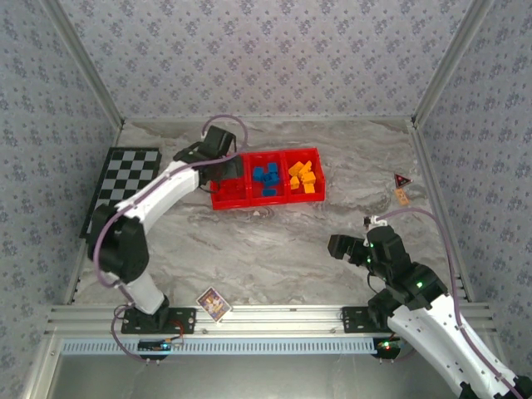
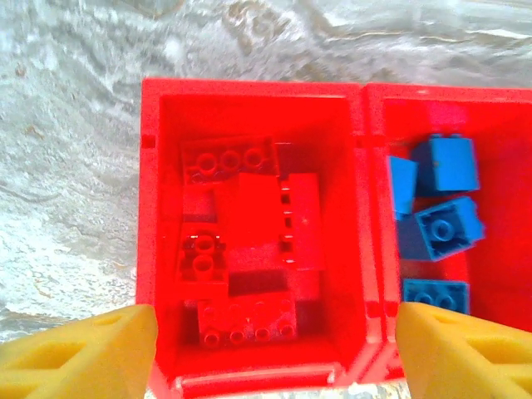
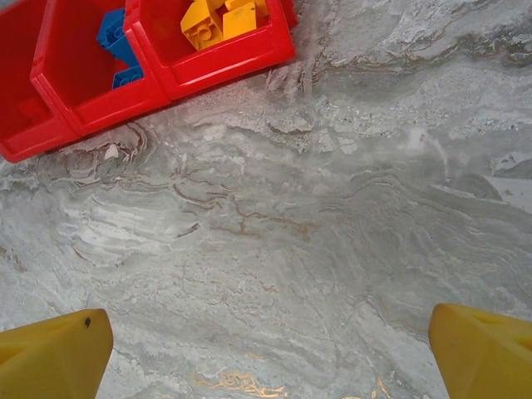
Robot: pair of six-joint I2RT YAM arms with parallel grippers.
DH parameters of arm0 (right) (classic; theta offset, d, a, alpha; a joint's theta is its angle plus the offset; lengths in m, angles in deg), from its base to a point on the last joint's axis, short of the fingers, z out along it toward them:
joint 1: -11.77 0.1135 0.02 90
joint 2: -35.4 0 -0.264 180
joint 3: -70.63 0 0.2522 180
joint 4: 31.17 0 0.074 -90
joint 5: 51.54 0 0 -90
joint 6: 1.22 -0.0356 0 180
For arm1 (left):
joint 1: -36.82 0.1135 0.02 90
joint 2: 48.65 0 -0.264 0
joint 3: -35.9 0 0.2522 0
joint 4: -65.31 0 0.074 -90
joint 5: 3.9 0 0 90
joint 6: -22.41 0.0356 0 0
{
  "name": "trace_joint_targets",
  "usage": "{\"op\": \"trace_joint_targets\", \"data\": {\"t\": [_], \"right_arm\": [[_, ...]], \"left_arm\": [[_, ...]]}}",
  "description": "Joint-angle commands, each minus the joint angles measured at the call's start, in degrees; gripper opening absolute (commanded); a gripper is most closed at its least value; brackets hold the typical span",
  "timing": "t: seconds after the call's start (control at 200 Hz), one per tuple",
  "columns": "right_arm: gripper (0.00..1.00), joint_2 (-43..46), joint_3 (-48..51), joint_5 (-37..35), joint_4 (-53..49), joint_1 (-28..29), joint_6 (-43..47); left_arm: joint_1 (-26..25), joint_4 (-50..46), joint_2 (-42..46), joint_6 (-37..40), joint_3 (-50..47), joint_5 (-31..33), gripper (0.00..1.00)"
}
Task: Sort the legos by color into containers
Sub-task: Place the lego in the container, then reset both arms
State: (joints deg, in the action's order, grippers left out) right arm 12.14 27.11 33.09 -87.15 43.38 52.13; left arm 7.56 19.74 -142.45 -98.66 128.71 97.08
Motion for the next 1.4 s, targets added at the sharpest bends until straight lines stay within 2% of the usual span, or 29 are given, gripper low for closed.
{"op": "trace_joint_targets", "data": {"t": [0.0, 0.025, 0.14, 0.31, 0.37, 0.575, 0.695, 0.795, 0.9, 0.984, 1.189, 1.244, 1.314, 1.339, 1.394], "right_arm": [[1.0, -0.4, -0.68, -1.8, 0.09, -0.4, 0.16], [0.99, -0.83, -0.89, -1.77, 0.79, -0.47, 0.16], [0.99, -3.85, -2.65, -0.93, 4.72, -0.72, 0.12], [0.99, -11.65, -8.07, -1.04, 11.17, -1.7, 7.31], [0.99, -14.47, -10.38, -1.17, 13.58, -2.65, 10.58], [0.99, -19.52, -13.62, -8.15, 24.5, -8.11, 25.4], [0.99, -18.8, -6.71, -10.07, 38.66, -12.83, 35.49], [0.99, -19.11, -0.59, -9.83, 48.13, -18.53, 37.76], [0.99, -22.04, 4.91, -9.25, 55.38, -26.44, 31.92], [0.99, -27.15, 10.19, -9.71, 64.38, -29.93, 28.98], [1.0, -46.95, 14.35, -10.86, 82.82, -29.57, 30.22], [0.99, -48.38, 12.01, -10.72, 79.82, -28.85, 30.21], [1.0, -54.11, 9.28, -14.44, 84.33, -26.65, 37.79], [1.0, -56.92, 8.92, -13.28, 84.39, -25.86, 37.78], [1.0, -65.04, 8.74, -10.1, 96.79, -27.5, 40.85]], "left_arm": [[0.09, 6.24, 7.28, 1.59, -3.02, -2.1, 0.97], [0.1, 6.81, 8.78, 2.2, -3.81, -2.28, 1.0], [0.08, 9.0, 15.49, 5.35, -6.45, -2.51, 1.0], [0.16, 14.76, 27.08, 8.86, -12.71, -0.66, 1.0], [0.17, 17.61, 31.71, 10.98, -15.86, 2.0, 1.0], [0.47, 35.3, 46.83, 27.23, -32.52, 12.18, 1.0], [1.88, 42.4, 52.66, 34.52, -41.62, 12.17, 1.0], [4.16, 41.61, 55.44, 33.46, -44.72, 12.49, 1.0], [6.08, 40.07, 57.43, 30.68, -46.73, 11.69, 1.0], [6.49, 39.87, 58.79, 29.86, -48.7, 10.32, 1.0], [6.58, 38.51, 60.57, 30.29, -51.0, 8.46, 1.0], [6.67, 38.27, 60.86, 30.7, -51.25, 8.51, 1.0], [6.67, 38.31, 60.69, 31.26, -51.51, 8.6, 1.0], [6.67, 38.67, 60.52, 31.37, -51.68, 8.72, 1.0], [6.71, 39.71, 59.87, 31.03, -52.24, 9.08, 1.0]]}}
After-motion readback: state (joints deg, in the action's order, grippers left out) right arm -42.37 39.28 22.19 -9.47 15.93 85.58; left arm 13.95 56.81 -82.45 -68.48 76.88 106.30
